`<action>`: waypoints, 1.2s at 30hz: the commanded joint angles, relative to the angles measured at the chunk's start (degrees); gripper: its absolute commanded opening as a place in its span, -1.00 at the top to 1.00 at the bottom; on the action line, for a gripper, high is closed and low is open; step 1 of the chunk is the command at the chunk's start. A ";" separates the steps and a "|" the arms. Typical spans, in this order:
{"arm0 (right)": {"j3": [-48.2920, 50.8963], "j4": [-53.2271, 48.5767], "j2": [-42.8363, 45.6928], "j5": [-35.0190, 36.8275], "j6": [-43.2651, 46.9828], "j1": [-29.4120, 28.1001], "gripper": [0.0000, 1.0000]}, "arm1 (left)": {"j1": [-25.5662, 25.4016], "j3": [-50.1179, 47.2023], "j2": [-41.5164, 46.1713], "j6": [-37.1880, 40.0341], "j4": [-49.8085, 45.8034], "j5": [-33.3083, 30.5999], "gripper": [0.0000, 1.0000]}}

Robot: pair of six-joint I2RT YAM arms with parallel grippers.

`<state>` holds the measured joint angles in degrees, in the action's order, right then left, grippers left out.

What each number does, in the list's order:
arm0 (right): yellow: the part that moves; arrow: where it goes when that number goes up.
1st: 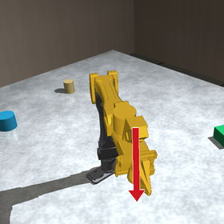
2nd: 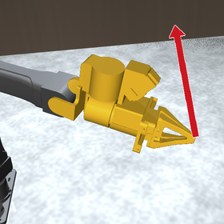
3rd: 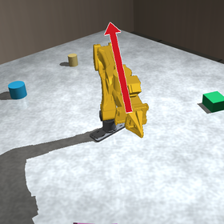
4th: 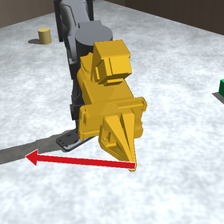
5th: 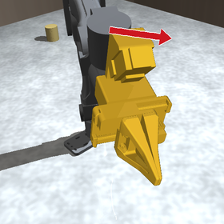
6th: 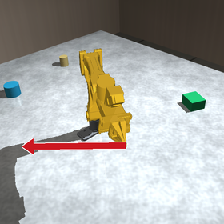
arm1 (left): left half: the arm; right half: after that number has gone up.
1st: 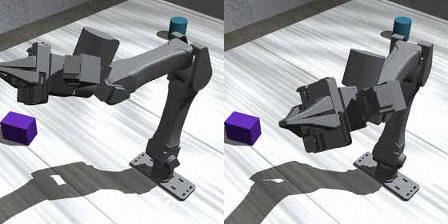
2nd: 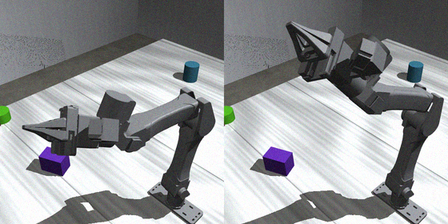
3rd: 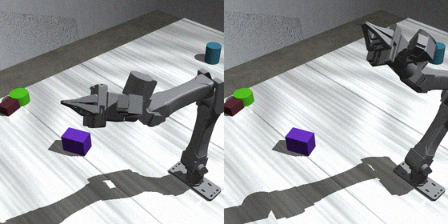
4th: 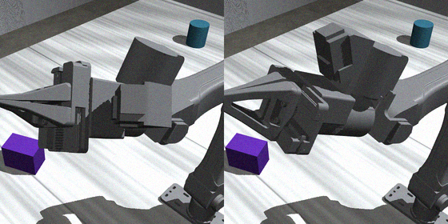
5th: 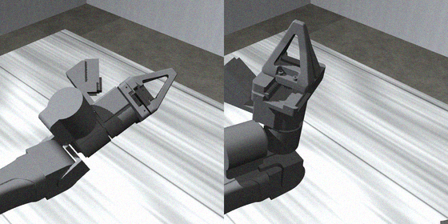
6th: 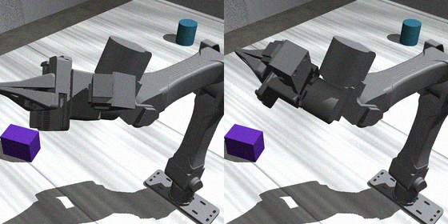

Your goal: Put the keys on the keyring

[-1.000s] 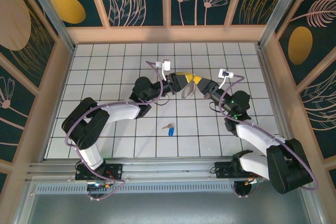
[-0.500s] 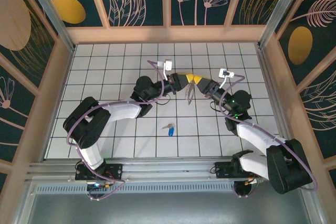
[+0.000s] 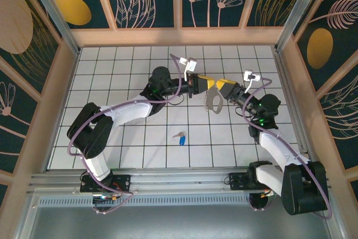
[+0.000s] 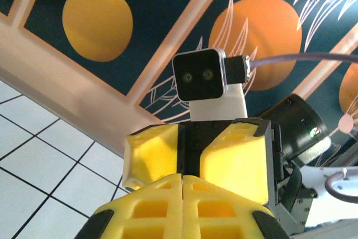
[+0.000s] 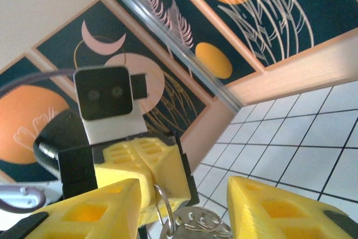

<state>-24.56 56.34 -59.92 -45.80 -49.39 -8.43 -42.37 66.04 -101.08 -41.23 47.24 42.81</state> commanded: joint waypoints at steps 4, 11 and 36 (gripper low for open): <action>-2.08 -0.44 1.00 -5.91 3.04 0.45 0.25 | 1.07 2.25 2.31 5.15 -6.19 5.39 1.00; -1.65 -0.44 0.82 -7.92 3.38 0.43 0.38 | 1.31 2.56 2.54 6.03 -7.23 6.58 1.00; 0.39 -0.64 0.24 -9.41 4.87 -0.21 1.00 | 1.90 3.85 2.38 7.14 -8.25 7.86 1.00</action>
<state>-24.64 53.71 -59.92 -53.28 -45.08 -8.36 -40.86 67.94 -100.53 -35.07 37.26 49.76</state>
